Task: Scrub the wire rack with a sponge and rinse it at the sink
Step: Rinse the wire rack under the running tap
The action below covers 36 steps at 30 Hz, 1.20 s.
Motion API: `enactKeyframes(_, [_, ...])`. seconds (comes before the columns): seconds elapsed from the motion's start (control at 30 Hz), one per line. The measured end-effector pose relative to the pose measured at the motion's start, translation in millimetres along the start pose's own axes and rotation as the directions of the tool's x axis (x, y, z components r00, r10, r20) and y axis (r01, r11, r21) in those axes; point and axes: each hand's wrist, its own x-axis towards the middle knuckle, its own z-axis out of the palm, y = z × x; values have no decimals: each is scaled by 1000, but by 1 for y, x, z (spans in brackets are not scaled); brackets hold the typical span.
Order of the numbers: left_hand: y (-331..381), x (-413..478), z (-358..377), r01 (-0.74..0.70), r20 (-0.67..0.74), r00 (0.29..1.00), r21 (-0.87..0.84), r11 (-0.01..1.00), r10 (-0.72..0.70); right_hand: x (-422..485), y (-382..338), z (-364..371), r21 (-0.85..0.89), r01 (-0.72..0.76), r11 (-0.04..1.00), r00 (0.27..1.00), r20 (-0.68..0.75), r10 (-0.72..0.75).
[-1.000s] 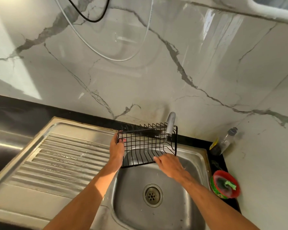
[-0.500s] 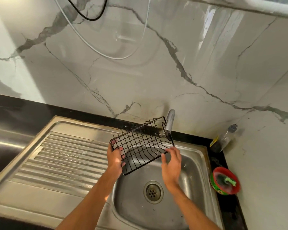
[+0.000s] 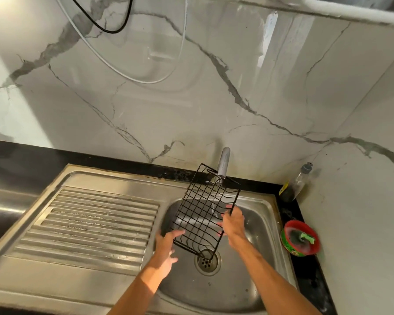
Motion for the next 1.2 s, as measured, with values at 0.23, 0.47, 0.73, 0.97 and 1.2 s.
enactKeyframes(0.23, [60,3,25,-259,204,960,364,895,194,11,-28,-19,-221,277,935,960,95,-262])
enactKeyframes(0.47, [83,24,51,-330,128,944,297,896,305,-12,-29,-17,-470,530,706,759,-109,-642])
enactKeyframes(0.73, [75,46,58,-405,-34,904,249,880,426,0,7,18,-676,722,148,662,614,-429])
enactKeyframes(0.97, [93,54,74,-401,-119,903,111,909,413,-1,-5,27,-776,605,180,795,602,-78])
enactKeyframes(1.2, [87,67,78,-401,-135,901,97,911,411,22,-3,17,-774,627,92,779,619,-105])
